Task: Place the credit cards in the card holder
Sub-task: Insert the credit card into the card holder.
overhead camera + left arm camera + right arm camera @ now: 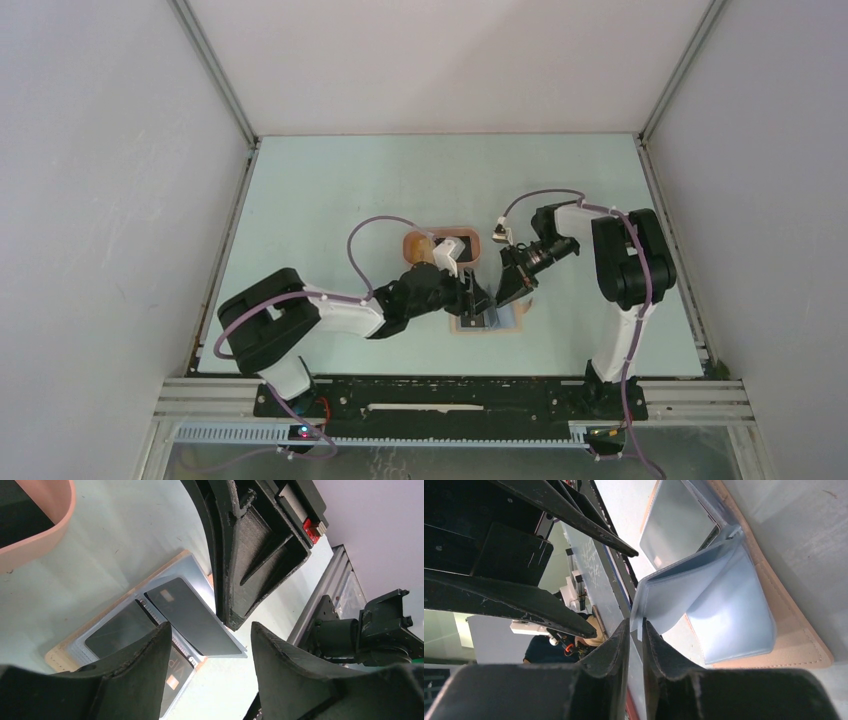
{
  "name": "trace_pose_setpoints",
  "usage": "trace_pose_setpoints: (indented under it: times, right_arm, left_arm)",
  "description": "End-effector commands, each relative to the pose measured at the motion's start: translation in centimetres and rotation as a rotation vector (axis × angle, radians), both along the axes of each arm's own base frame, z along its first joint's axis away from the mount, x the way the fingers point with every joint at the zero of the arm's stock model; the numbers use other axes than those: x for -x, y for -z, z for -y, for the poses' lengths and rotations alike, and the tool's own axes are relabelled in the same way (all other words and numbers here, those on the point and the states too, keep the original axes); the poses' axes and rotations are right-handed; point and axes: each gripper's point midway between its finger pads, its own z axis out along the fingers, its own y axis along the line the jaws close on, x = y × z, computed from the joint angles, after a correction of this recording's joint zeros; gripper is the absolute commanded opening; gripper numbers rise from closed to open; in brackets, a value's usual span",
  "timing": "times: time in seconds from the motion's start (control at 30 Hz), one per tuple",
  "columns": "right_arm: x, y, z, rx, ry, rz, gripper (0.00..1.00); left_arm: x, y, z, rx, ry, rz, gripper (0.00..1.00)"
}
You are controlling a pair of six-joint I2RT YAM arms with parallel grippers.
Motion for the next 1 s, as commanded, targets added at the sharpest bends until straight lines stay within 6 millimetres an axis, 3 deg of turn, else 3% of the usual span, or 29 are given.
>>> trace_pose_setpoints:
  times: [0.0,0.13,0.4,0.73,0.97]
  right_arm:
    - [-0.1,-0.4,-0.5,-0.034,-0.014,-0.005,0.25]
    - [-0.1,-0.1,-0.4,-0.027,-0.013,-0.016,0.26]
    - [-0.1,0.2,-0.4,-0.021,-0.009,-0.030,0.19]
    - [0.3,-0.3,-0.7,-0.063,-0.027,-0.051,0.27]
    - [0.4,-0.5,-0.9,-0.083,-0.030,-0.068,0.26]
  left_arm:
    - [-0.8,-0.7,0.8,-0.005,-0.017,-0.017,0.64]
    - [-1.1,-0.4,0.9,-0.026,-0.026,-0.034,0.64]
    - [-1.3,0.1,0.9,-0.046,-0.035,-0.053,0.61]
    - [-1.5,0.3,0.9,-0.061,-0.043,-0.061,0.61]
    - [-1.8,0.5,0.6,-0.063,-0.066,-0.068,0.61]
